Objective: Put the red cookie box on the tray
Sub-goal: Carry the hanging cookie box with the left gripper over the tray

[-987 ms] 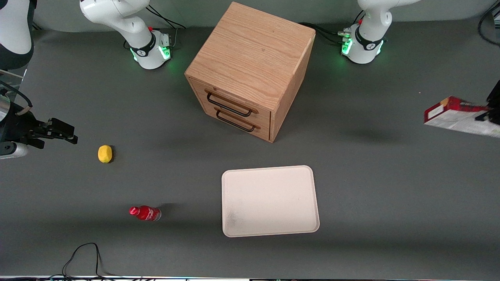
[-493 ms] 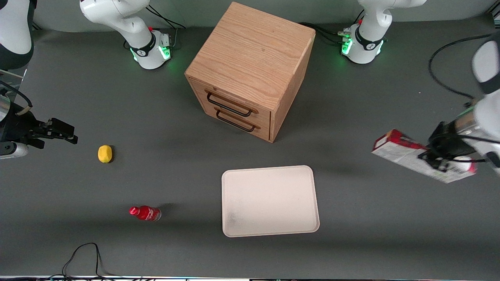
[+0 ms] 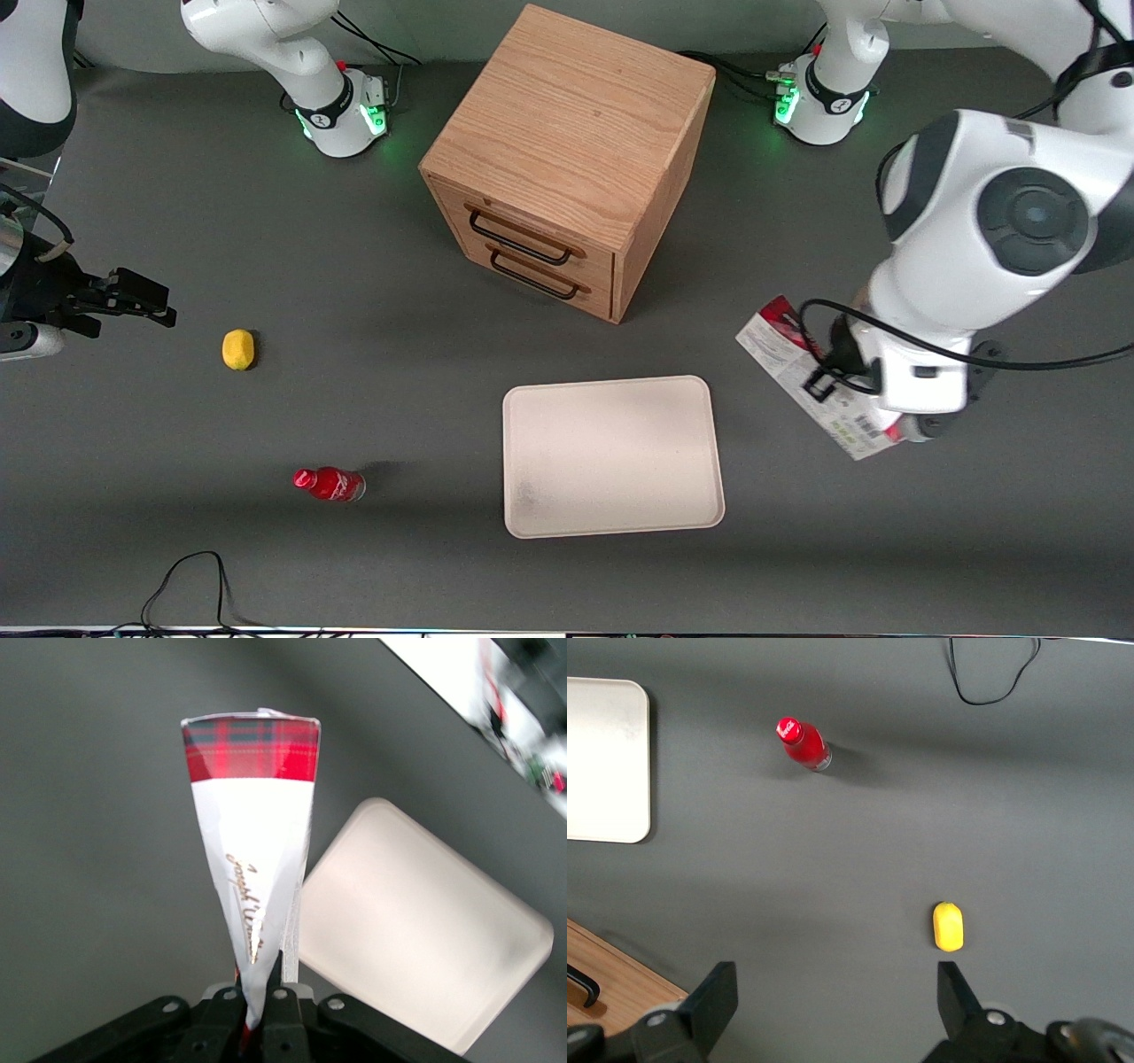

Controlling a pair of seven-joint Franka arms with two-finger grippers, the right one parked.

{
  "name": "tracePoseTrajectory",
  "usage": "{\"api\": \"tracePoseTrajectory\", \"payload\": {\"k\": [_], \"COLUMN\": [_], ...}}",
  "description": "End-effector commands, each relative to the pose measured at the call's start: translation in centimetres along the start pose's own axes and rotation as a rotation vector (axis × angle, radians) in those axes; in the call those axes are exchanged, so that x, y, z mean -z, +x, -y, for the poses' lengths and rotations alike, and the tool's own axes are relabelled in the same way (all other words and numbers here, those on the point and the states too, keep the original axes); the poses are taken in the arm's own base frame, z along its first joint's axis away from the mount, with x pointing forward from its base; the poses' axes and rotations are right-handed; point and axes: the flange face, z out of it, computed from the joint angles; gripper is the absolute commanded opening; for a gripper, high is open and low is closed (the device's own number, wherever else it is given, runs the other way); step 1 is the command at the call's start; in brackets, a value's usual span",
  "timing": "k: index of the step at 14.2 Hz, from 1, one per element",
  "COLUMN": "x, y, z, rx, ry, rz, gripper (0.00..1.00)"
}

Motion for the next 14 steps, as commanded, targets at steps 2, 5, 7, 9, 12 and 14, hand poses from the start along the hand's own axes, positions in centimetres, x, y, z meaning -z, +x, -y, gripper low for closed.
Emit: {"api": "tracePoseTrajectory", "payload": {"k": [2, 5, 7, 9, 12, 14], "x": [-0.4, -1.3, -1.1, -1.2, -2.9, -5.5], "y": [-2.6, -5.3, -6.9, -7.9, -7.7, -7.1], "z": [-3.6, -6.5, -7.6, -8.2, -8.2, -8.4], "rx": [-0.349, -0.417, -0.452, -0.528, -0.584, -0.575], "ry": [-0.035, -0.091, -0.096, -0.088, -0.061, -0.044], "rz": [-0.026, -0.030, -0.023, -0.027, -0.002, 0.015], "gripper": [0.00, 0.00, 0.00, 0.00, 0.00, 0.00]}}
